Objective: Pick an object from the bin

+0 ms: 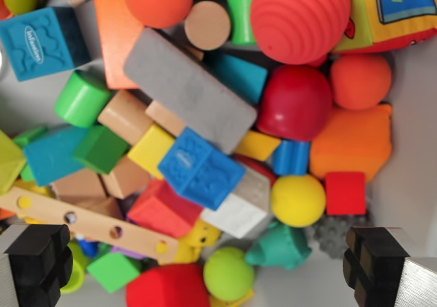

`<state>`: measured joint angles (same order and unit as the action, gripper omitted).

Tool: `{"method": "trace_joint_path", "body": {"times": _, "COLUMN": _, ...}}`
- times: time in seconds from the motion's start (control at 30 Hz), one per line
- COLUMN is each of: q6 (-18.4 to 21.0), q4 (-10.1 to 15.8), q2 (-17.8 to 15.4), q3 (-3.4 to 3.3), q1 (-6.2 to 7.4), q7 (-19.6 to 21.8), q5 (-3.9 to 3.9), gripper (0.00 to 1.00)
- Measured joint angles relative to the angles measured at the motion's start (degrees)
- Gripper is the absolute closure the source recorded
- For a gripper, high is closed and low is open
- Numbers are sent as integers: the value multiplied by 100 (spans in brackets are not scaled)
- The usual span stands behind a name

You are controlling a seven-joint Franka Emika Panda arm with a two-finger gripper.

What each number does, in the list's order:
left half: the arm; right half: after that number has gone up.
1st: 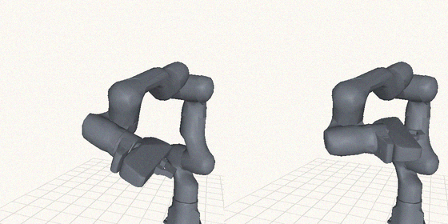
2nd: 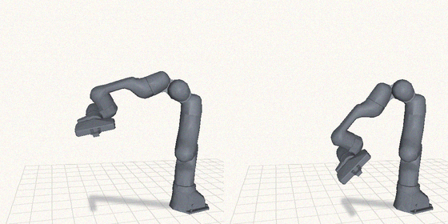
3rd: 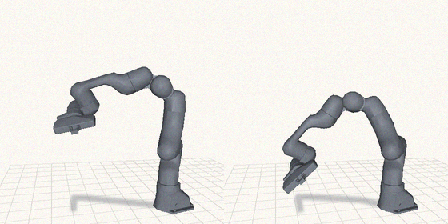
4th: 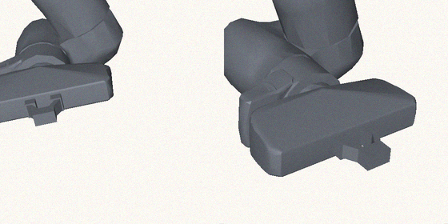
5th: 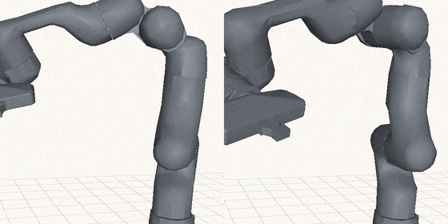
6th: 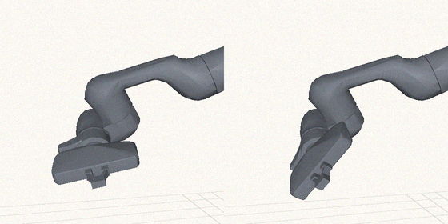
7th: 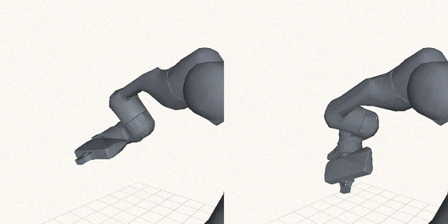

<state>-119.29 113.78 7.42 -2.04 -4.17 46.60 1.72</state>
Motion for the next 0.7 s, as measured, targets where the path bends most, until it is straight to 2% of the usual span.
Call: {"method": "trace_joint_path", "body": {"times": 0.7, "q6": 0, "q4": 0, "q2": 11, "q3": 0, "q1": 0, "q7": 48, "q5": 0, "gripper": 0}}
